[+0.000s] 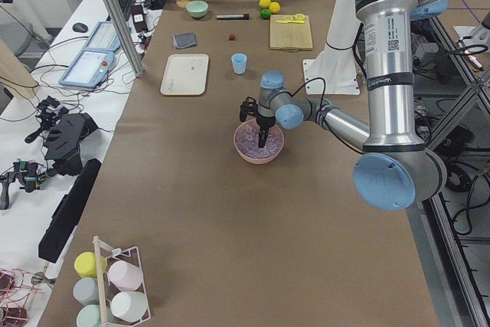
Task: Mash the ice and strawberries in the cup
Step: 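Lower the left gripper into the bowl and grasp another ice cube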
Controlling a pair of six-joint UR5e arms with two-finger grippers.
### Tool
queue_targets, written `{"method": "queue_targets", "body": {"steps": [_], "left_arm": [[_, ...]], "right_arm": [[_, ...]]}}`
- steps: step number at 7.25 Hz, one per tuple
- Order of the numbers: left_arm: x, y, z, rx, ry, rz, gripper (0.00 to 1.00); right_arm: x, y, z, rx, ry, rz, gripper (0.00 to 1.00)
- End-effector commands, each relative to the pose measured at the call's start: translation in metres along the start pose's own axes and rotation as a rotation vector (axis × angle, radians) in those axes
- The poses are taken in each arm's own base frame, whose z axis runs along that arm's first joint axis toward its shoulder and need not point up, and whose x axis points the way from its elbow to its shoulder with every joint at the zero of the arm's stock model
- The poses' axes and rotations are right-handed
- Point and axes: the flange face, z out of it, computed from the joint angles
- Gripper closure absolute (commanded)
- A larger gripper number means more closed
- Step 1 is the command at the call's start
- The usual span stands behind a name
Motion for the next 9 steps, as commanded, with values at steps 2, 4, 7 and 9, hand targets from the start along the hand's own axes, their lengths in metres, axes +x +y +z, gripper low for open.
{"method": "queue_targets", "body": {"steps": [2,4,7,9], "left_arm": [[-0.002,-0.001,-0.003,0.005,0.0,-0.004,0.83],[-0.009,-0.004,-0.007,0.013,-0.004,-0.008,1.0],[-0.031,-0.023,-0.022,0.052,-0.013,0.013,1.0],[-0.032,-0.028,-0.036,0.067,0.0,0.023,1.0]], "right_arm": [[0.001,0.001,0.0,-0.001,0.0,0.001,0.0],[0.0,0.001,0.0,0.0,-0.002,0.0,0.0],[-0.001,0.0,0.0,0.0,-0.002,0.0,0.0],[-0.001,0.0,0.0,-0.001,-0.002,0.001,0.0]]}}
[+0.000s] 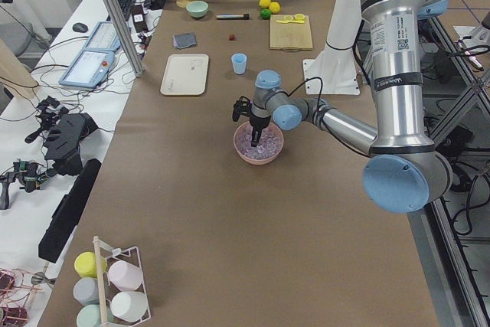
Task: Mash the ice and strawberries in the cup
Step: 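Lower the left gripper into the bowl and grasp another ice cube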
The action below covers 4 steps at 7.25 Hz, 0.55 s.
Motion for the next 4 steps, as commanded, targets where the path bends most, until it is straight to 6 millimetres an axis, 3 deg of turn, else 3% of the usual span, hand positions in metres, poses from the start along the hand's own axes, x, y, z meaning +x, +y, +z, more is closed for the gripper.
{"method": "queue_targets", "body": {"steps": [1,2,3,4], "left_arm": [[0.0,-0.012,-0.036,0.024,0.061,-0.01,1.0],[0.002,-0.02,-0.071,0.06,0.116,-0.021,1.0],[0.02,-0.032,-0.098,0.113,0.167,-0.003,1.0],[0.053,-0.056,-0.113,0.164,0.225,0.015,1.0]], "right_arm": [[0.0,0.0,0.0,-0.001,0.0,0.001,0.0],[0.0,-0.001,0.0,0.0,0.0,0.0,0.0],[0.001,0.0,0.0,0.0,0.0,0.004,0.0],[0.0,0.0,0.0,-0.001,-0.001,0.001,0.0]]}}
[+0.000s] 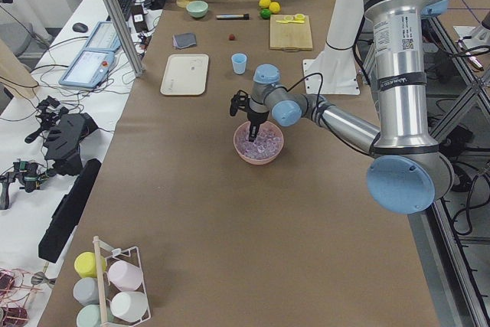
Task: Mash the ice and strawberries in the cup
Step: 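Carry the ice cube with the left gripper and drop it into the light-blue cup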
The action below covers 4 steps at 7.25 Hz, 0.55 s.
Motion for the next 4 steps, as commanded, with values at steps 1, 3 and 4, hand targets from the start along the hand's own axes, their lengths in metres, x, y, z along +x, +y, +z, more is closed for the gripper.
{"method": "queue_targets", "body": {"steps": [1,3,4], "left_arm": [[0.072,-0.054,-0.023,0.096,0.115,0.042,1.0],[0.151,-0.107,-0.022,0.135,0.205,-0.026,1.0],[0.203,-0.101,-0.008,0.101,0.255,-0.036,1.0]], "right_arm": [[0.0,0.0,0.0,0.0,-0.001,0.0,0.0],[0.001,0.0,0.001,-0.002,0.001,0.001,0.0],[0.001,0.0,0.001,-0.003,0.001,0.002,0.0]]}}
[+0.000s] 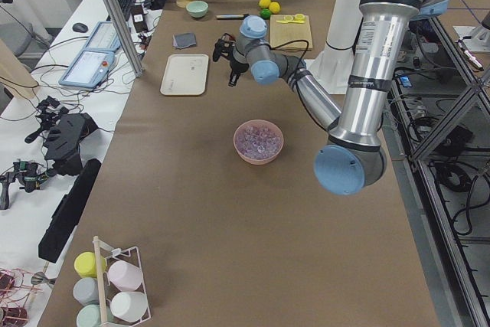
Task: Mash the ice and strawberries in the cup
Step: 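Carry the ice cube with the left gripper and drop it into the light-blue cup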
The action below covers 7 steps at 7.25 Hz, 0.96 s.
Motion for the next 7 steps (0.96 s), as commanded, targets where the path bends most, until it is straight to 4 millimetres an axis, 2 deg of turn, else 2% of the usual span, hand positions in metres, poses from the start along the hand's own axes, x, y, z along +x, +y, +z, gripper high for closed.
{"method": "queue_targets", "body": {"steps": [1,2,3,5,7], "left_arm": [[0.102,0.0,0.043,0.036,0.062,-0.037,1.0],[0.147,0.018,0.068,0.057,0.073,-0.035,1.0],[0.173,0.012,0.083,0.087,0.07,-0.054,1.0],[0.193,0.002,0.125,0.168,0.068,-0.065,1.0],[0.19,-0.005,0.17,0.169,0.063,-0.066,1.0]], "right_arm": [[0.001,0.0,0.001,-0.002,0.001,0.002,0.0],[0.002,0.0,0.001,-0.001,0.002,0.003,0.0],[0.002,0.0,0.001,-0.002,0.003,0.004,0.0],[0.0,-0.001,0.0,0.0,0.002,0.021,0.0],[-0.005,-0.005,-0.004,0.009,0.001,0.019,0.0]]}}
